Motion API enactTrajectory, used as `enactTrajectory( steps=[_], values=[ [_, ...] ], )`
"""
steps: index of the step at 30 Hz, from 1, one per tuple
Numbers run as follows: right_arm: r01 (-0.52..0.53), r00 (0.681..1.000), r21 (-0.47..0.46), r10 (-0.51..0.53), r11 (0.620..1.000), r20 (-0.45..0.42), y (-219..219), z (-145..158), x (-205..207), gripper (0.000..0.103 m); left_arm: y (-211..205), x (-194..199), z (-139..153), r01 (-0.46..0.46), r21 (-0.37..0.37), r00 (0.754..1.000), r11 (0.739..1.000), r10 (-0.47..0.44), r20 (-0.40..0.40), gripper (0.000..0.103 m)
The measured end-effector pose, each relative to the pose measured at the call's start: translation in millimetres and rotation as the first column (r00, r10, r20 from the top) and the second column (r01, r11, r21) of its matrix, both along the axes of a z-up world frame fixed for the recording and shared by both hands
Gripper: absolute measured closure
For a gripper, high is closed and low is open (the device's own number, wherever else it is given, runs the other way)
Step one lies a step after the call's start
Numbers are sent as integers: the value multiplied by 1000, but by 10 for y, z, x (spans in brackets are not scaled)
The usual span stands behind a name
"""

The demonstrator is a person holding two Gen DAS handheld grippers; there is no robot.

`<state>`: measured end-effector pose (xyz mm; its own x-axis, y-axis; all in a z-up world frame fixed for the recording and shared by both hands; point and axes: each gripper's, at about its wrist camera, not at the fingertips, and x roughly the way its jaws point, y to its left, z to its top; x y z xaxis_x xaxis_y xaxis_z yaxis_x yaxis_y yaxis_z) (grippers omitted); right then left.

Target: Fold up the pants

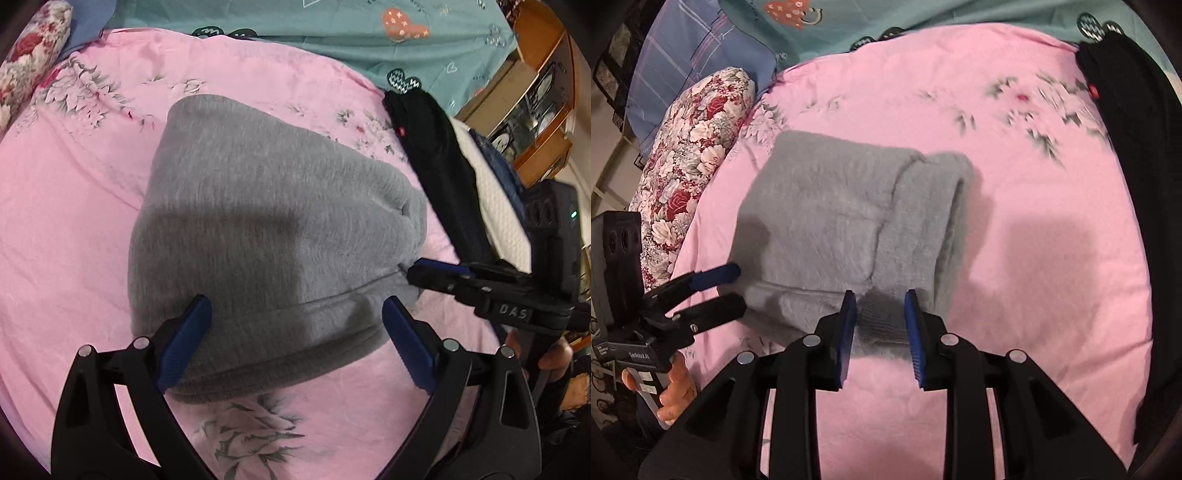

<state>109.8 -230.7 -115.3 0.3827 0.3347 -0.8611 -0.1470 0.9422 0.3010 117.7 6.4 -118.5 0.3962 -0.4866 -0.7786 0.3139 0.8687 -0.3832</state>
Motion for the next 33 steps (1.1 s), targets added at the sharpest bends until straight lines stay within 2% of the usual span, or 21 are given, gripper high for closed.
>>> enactTrajectory(
  steps=[3, 5, 7, 8, 9, 10, 12, 13, 17, 18, 20, 24, 26, 30, 33],
  values=[
    [-4, 1000, -35, 3, 999, -14, 76, 121, 87, 76, 48, -40, 93, 7, -15, 1000, 1000, -7, 11, 8],
    [-40, 998, -63, 43, 997, 42, 183, 409, 122, 75, 191, -121, 198, 3, -55, 1000, 998, -1, 22, 8],
    [-102, 983, -96, 115, 990, 141, 400, 755, 215, 65, 319, -199, 264, -9, -91, 999, 996, 12, 33, 8],
    [-139, 972, -110, 157, 984, 177, 538, 863, 302, 51, 351, -210, 277, -12, -102, 999, 995, 15, 32, 8],
    [-176, 963, -119, 196, 977, 187, 659, 911, 414, 49, 379, -209, 274, -9, -117, 1000, 993, 12, 26, 8],
    [-235, 954, -119, 252, 965, 159, 854, 908, 620, 49, 391, -197, 263, -9, -125, 1000, 992, 12, 17, 8],
    [-301, 949, -79, 306, 950, 74, 1133, 778, 1027, 49, 379, -157, 236, -14, -131, 1000, 991, 14, 2, 8],
    [-314, 947, -88, 318, 945, 32, 1282, 666, 1272, 49, 365, -129, 221, -10, -136, 1000, 991, 9, -3, 8],
    [-371, 928, -184, 359, 910, -98, 1683, 270, 1801, 49, 282, -82, 162, 32, -156, 999, 987, -36, -19, 8],
    [-385, 922, -208, 362, 899, -138, 1739, 154, 1871, 49, 253, -88, 149, 44, -148, 999, 988, -47, -15, 8],
    [-381, 923, -328, 334, 864, -191, 1812, -123, 1968, 49, 179, -86, 96, 60, -105, 998, 993, -62, -16, 8],
    [-370, 924, -352, 299, 860, -240, 1853, -510, 2052, 48, 72, -61, 22, 56, -28, 998, 998, -56, -20, 8],
    [-352, 929, -338, 282, 873, -238, 1840, -565, 2087, 43, 38, -59, 19, 53, -10, 998, 999, -53, -20, 8],
    [-345, 929, -307, 275, 887, -248, 1778, -532, 2085, 43, 7, -86, 69, 43, 7, 999, 999, -43, -12, 8],
    [-299, 947, -261, 252, 918, -199, 1646, -240, 1994, 43, 77, -156, 180, 41, -22, 999, 999, -41, 2, 8]
  ],
)
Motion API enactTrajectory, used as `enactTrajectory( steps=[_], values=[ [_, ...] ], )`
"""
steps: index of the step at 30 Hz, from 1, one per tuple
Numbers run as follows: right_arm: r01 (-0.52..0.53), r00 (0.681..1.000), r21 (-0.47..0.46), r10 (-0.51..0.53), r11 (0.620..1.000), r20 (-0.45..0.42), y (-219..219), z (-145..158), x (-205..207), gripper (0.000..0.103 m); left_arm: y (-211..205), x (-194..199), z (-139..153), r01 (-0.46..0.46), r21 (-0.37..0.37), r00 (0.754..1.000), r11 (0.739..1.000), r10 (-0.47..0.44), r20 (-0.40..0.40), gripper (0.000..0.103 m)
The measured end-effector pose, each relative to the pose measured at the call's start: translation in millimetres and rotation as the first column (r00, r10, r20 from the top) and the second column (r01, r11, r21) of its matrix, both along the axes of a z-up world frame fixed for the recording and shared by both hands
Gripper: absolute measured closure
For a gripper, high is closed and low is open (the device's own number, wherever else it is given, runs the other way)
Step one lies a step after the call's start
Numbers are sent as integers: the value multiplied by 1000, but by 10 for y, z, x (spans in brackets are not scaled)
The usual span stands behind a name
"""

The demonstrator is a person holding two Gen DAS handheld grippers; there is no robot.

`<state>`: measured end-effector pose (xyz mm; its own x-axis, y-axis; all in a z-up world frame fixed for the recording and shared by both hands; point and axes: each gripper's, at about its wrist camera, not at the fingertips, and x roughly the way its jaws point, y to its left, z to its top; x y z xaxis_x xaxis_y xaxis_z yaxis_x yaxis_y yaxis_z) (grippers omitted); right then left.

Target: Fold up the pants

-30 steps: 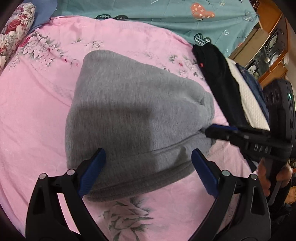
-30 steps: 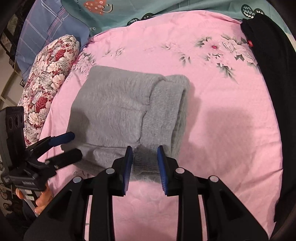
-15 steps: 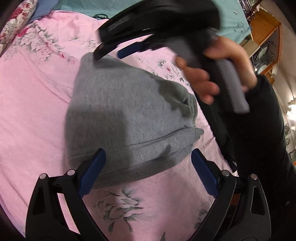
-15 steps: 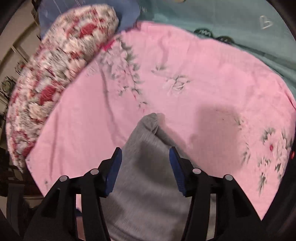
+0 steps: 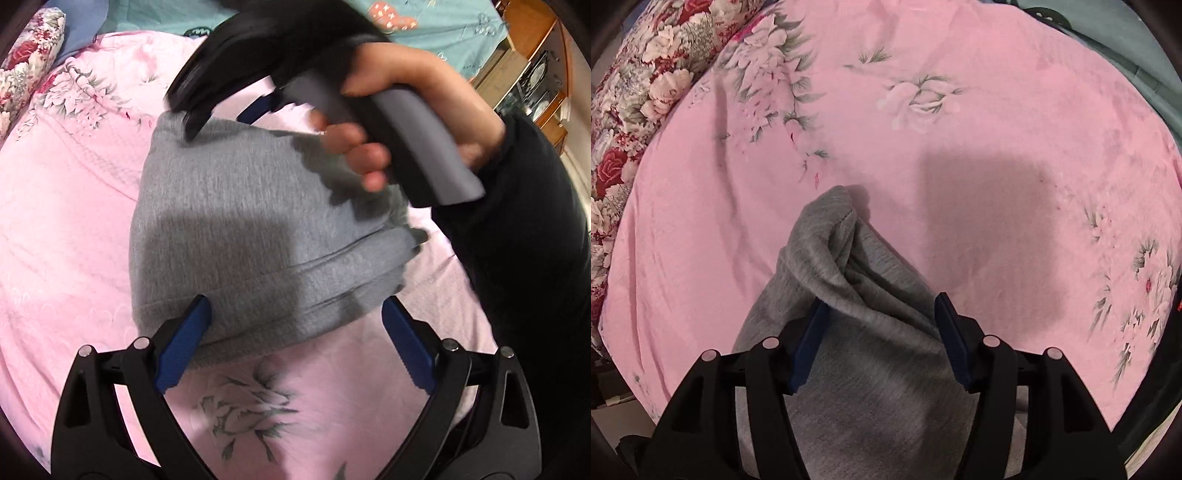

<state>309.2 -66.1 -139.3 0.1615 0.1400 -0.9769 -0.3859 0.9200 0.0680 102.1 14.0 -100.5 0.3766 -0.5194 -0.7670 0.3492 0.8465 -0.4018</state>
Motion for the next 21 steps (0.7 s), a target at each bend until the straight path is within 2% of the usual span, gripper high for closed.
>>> enactTrajectory(
  steps=[2, 4, 5, 6, 8, 9, 11, 13, 16, 18, 20, 21],
  values=[
    [36, 998, 78, -40, 996, 47, -176, 324, -111, 41, 138, -78, 152, -11, -24, 1000, 1000, 12, 26, 8],
    [79, 987, 166, -101, 983, 127, -484, 747, -331, 36, 362, -134, 330, -63, -35, 995, 997, 65, 73, 8],
    [92, 980, 193, -123, 977, 155, -612, 908, -429, 29, 506, -158, 400, -98, -43, 991, 994, 102, 88, 8],
    [103, 973, 217, -144, 971, 182, -745, 1049, -550, 19, 661, -162, 440, -141, -50, 985, 989, 145, 89, 6],
    [124, 955, 261, -187, 957, 231, -1067, 1256, -897, 5, 875, -115, 437, -207, -67, 975, 976, 211, 64, 4],
    [132, 949, 275, -202, 952, 243, -1207, 1277, -1064, 5, 966, -62, 389, -226, -79, 973, 971, 229, 34, 4],
    [165, 938, 302, -244, 939, 247, -1450, 1241, -1452, 5, 1057, 127, 203, -233, -95, 972, 968, 228, -60, 4],
    [212, 925, 356, -305, 910, 227, -1677, 1114, -1811, 5, 1068, 296, 39, -230, -108, 969, 967, 217, -117, 4],
    [314, 890, 429, -420, 847, 178, -1950, 812, -2290, 5, 942, 655, -323, -199, -172, 957, 965, 153, -245, 4],
    [372, 869, 447, -475, 814, 142, -2065, 636, -2474, 5, 786, 813, -516, -169, -194, 946, 966, 103, -307, 4],
    [407, 864, 488, -499, 772, 69, -2160, 470, -2576, 5, 624, 939, -724, -140, -209, 927, 968, 53, -372, 4],
    [422, 862, 511, -506, 749, 32, -2190, 412, -2597, 5, 592, 958, -791, -135, -216, 926, 967, 45, -376, 3]
  ],
)
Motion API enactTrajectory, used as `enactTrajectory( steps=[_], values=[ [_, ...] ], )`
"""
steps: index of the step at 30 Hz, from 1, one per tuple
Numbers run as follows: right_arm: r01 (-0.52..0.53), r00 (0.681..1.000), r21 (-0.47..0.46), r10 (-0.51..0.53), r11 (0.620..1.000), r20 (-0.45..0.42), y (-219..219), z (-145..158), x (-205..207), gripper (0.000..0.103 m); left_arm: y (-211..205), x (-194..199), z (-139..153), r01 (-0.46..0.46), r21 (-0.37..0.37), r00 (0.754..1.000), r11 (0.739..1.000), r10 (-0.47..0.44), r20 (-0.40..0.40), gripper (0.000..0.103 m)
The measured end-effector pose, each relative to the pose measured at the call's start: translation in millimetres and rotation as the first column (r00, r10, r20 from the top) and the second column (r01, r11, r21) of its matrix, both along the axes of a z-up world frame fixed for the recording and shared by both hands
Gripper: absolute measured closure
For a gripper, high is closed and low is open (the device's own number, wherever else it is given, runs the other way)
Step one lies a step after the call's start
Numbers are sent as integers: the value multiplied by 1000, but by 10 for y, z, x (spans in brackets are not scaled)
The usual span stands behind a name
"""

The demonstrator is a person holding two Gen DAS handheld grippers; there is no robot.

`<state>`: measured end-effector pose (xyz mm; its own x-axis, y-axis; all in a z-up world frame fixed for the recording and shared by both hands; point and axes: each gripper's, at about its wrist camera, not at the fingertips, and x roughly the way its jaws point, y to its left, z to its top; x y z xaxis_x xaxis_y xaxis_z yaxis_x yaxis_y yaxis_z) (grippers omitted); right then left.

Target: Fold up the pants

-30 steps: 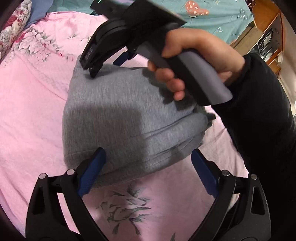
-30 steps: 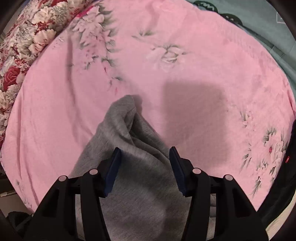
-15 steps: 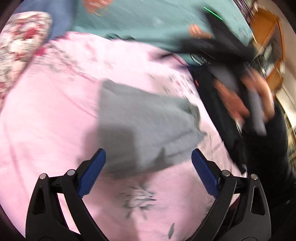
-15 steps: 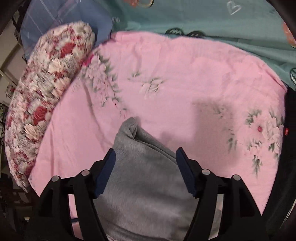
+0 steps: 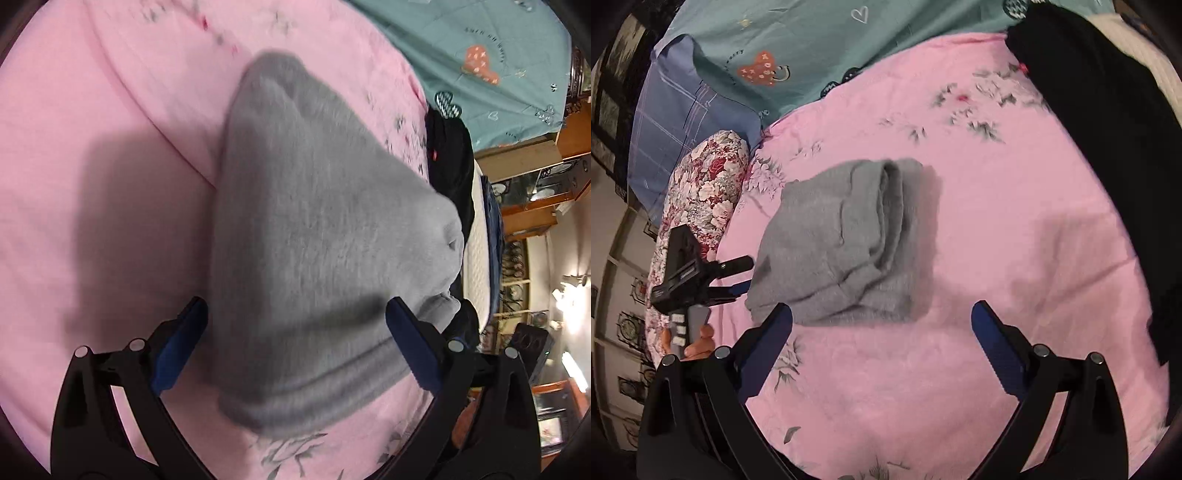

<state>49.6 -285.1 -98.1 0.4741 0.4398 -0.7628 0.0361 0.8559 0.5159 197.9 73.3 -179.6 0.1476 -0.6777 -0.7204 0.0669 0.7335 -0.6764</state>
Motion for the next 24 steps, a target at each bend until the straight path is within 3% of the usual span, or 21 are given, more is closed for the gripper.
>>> enactTrajectory(
  steps=[2, 5, 9, 13, 18, 21, 22, 24],
  values=[
    [7, 1000, 48, -6, 999, -24, -32, -44, 20, 5, -112, 9, 17, 34, -19, 999, 999, -33, 24, 3],
    [4, 1000, 72, -1, 997, -31, -17, -16, 174, 5, -193, -4, 20, 50, 10, 998, 999, -50, 49, 2],
    [-14, 997, 139, 24, 990, -69, 59, -106, 564, 5, -150, 32, 18, 41, -49, 999, 998, -39, 34, 2],
    [-20, 991, 102, 33, 995, -129, 163, -297, 899, 5, -121, 55, 7, 45, -82, 999, 996, -42, 35, 2],
    [-51, 964, 143, 86, 988, -252, 266, -664, 1089, 5, -148, 75, 7, 60, -79, 997, 995, -56, 51, 2],
    [-65, 972, 185, 105, 981, -212, 318, -696, 1155, 1, -236, 120, 27, 60, -53, 997, 997, -57, 58, 2],
    [-62, 976, 174, 97, 983, -195, 334, -680, 1169, 3, -258, 112, 42, 56, -37, 997, 998, -54, 60, 2],
    [-77, 981, 126, 97, 989, -166, 383, -638, 1168, 26, -339, 65, 94, 59, 29, 994, 998, -62, 92, 7]
  ],
)
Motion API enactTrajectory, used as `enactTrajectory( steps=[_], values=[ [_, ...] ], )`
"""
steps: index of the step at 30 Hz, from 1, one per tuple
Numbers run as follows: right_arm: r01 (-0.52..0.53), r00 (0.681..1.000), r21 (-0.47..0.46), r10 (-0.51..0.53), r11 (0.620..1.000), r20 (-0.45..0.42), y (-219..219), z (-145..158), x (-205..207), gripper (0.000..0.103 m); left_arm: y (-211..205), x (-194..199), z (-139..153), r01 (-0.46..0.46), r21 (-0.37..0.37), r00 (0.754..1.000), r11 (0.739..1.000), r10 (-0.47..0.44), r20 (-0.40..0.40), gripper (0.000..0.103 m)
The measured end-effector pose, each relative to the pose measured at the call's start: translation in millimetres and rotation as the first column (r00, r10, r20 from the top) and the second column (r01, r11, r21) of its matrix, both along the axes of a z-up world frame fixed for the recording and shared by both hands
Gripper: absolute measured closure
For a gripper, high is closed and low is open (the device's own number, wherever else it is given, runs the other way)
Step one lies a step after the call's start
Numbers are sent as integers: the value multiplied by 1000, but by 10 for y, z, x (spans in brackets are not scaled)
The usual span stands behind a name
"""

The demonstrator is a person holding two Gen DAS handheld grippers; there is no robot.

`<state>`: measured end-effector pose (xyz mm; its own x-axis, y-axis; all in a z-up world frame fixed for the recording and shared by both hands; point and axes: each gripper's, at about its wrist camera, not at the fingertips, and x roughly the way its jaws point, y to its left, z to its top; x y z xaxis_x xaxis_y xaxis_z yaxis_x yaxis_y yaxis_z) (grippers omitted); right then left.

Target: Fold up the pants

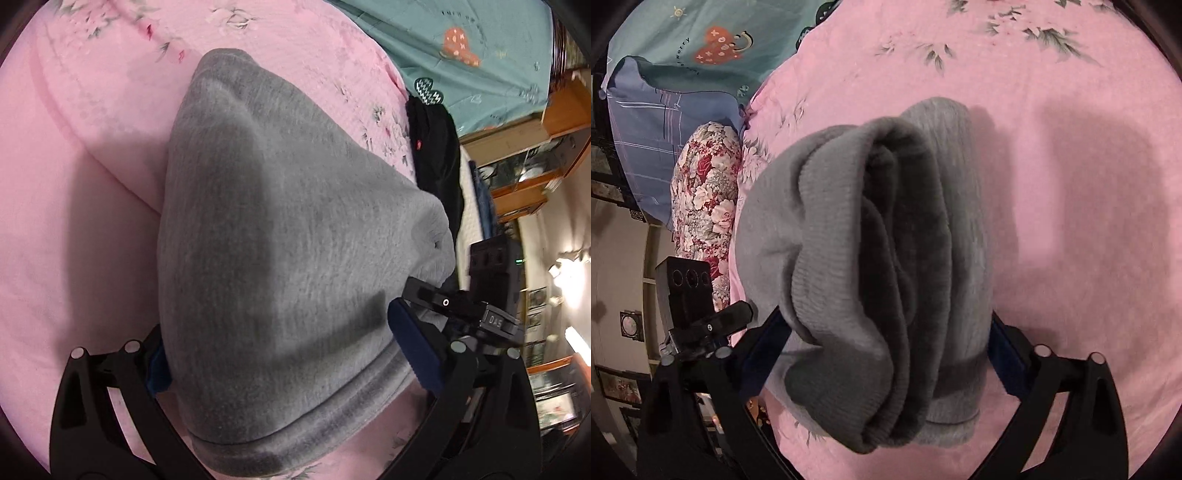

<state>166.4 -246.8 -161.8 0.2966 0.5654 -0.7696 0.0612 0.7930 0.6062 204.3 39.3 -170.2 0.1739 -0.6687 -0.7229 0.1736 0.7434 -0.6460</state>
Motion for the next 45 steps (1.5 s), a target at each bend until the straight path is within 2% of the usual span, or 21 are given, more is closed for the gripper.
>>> enactTrajectory(
  steps=[2, 3, 4, 5, 8, 13, 15, 17, 19, 22, 25, 28, 32, 34, 36, 38, 40, 42, 44, 45],
  values=[
    [-23, 998, -38, 25, 999, 58, 59, 97, -65, 42, -19, -93, 88, -11, 45, 999, 999, 8, 52, 18],
    [-27, 996, -61, 32, 998, 81, 82, 145, -106, 47, -28, -141, 160, -16, 55, 997, 998, 12, 81, 26],
    [-29, 993, -94, 40, 995, 112, 116, 223, -173, 49, -27, -195, 251, -25, 63, 994, 998, 18, 110, 35],
    [-29, 990, -120, 46, 992, 137, 147, 269, -223, 51, -13, -241, 322, -33, 59, 992, 998, 25, 127, 38],
    [-34, 974, -184, 74, 982, 215, 221, 437, -397, 52, 26, -371, 523, -63, 18, 985, 998, 60, 159, 41],
    [-33, 947, -193, 93, 981, 308, 213, 750, -410, 53, 1, -279, 910, -77, 41, 972, 996, 65, 227, 41],
    [-40, 941, -188, 100, 981, 323, 182, 903, -178, 53, -46, -52, 1074, -78, 68, 970, 995, 60, 236, 41],
    [-43, 938, -188, 104, 981, 330, 184, 1020, 159, 53, -78, 339, 1204, -90, 82, 971, 993, 69, 229, 41],
    [-36, 935, -191, 101, 981, 340, 184, 1101, 628, 52, -82, 823, 1278, -116, 67, 971, 991, 99, 218, 41],
    [-28, 923, -219, 109, 975, 370, 193, 1157, 1241, 52, -110, 1463, 1302, -146, 75, 962, 987, 124, 245, 40],
    [-26, 920, -239, 117, 971, 375, 199, 1096, 1936, 52, -163, 2026, 1207, -167, 82, 960, 983, 143, 242, 40],
    [-35, 922, -243, 125, 969, 368, 191, 907, 2426, 52, -185, 2424, 992, -163, 96, 960, 982, 135, 246, 40],
    [-58, 933, -235, 136, 970, 333, 210, 527, 2757, 52, -251, 2738, 580, -130, 145, 970, 981, 95, 222, 37],
    [-54, 935, -232, 130, 971, 330, 180, 335, 2814, 48, -244, 2760, 499, -122, 122, 967, 985, 90, 238, 23],
    [-45, 936, -181, 105, 982, 336, 94, 277, 2817, 33, -206, 2750, 507, -134, 147, 963, 980, 93, 254, 12],
    [-24, 945, -186, 83, 982, 317, 22, 339, 2814, 22, -180, 2672, 610, -153, 208, 952, 966, 87, 294, 12],
    [6, 941, -230, 73, 973, 331, -38, 550, 2743, 22, -119, 2475, 830, -205, 278, 928, 938, 96, 359, 12],
    [74, 924, -290, 44, 954, 380, -77, 849, 2570, 22, -68, 2183, 1110, -253, 295, 898, 921, 110, 426, 12],
    [133, 898, -340, 32, 931, 440, -48, 1193, 2279, 20, -84, 1769, 1445, -316, 319, 855, 893, 123, 504, 11],
    [164, 884, -373, 32, 913, 467, -6, 1359, 2096, 15, -113, 1558, 1588, -340, 326, 834, 882, 123, 538, 10]
  ],
)
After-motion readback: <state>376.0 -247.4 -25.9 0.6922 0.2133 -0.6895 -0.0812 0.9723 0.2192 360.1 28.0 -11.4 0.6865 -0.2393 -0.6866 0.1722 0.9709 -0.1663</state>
